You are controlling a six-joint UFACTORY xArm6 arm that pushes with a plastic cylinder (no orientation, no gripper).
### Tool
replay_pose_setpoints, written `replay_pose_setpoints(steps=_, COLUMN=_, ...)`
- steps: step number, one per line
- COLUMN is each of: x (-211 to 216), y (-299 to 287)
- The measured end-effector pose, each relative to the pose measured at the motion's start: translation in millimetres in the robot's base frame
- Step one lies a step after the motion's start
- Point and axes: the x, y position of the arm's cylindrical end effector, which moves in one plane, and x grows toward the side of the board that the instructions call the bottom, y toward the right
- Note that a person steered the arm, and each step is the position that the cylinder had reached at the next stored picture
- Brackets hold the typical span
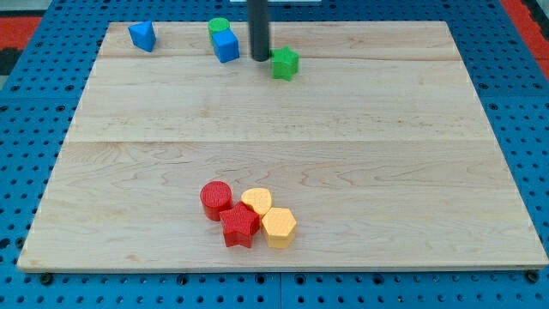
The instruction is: Slightly move up the green circle
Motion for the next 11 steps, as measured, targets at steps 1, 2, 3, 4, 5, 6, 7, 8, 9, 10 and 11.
replay_pose_setpoints(steps=1, x=-44.0, y=-41.8)
replay_pose_setpoints(steps=2, x=-30.7, y=-131.1)
replay_pose_setpoints(steps=3, x=25.9, y=-159.0)
replay_pose_setpoints(steps=4, x=10.4, y=-159.1)
replay_pose_setpoints(steps=5, x=-0.2, y=-140.8)
replay_pose_setpoints(steps=6, x=-46.6, y=-141.8)
replay_pose_setpoints(steps=7, x=-67.6, y=-136.1)
replay_pose_setpoints(steps=8, x=-67.5, y=-113.5)
replay_pose_setpoints(steps=9, x=-70.3, y=-100.1)
replay_pose_setpoints(steps=10, x=-69.7, y=-100.7)
replay_pose_setpoints(steps=11, x=-69.2, y=-143.4)
